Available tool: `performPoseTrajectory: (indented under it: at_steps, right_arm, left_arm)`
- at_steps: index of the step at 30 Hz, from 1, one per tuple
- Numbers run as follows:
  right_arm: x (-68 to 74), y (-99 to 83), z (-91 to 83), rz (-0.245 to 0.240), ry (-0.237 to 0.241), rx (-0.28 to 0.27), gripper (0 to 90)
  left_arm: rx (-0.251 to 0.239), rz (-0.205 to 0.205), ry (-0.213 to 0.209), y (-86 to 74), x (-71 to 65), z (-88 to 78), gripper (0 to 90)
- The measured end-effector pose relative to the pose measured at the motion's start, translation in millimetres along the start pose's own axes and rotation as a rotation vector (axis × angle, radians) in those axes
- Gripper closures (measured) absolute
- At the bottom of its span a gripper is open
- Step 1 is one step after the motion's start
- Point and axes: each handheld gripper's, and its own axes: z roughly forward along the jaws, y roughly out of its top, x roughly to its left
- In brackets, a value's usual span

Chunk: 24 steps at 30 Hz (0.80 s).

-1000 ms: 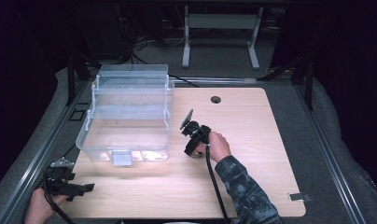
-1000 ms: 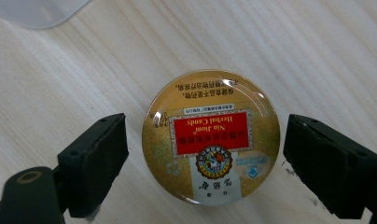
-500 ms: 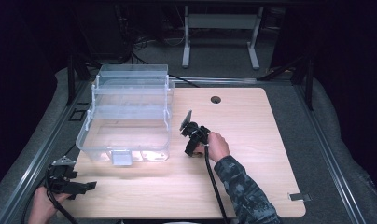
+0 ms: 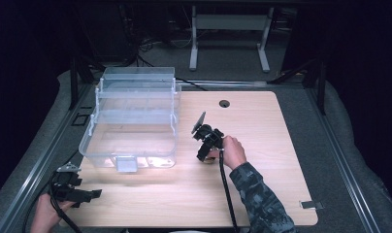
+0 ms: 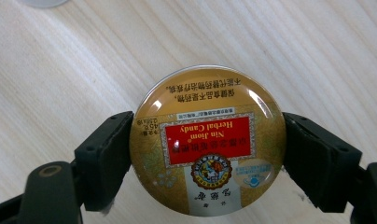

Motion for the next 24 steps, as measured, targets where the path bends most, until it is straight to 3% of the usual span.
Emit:
performPoseTrajectory:
  at_steps: [13, 19, 24]
  right_arm:
    - [-10.9, -27.0, -20.0, 0.032, -0.035, 0.001, 20.2]
    - [-24.3, -48.5, -31.6, 0.076, -0.055, 0.002, 20.2]
    - [-36.7, -70.0, -37.7, 0.115, -0.04, -0.017, 20.2]
  left_arm:
    - [0.021, 0.017, 0.019, 1.8, -0.2, -7.9, 0.0]
    - [0.032, 0.024, 0.017, 2.9, -1.8, -6.8, 0.0]
    - [0.035, 0.029, 0.015, 3.2, -2.1, -6.5, 0.1]
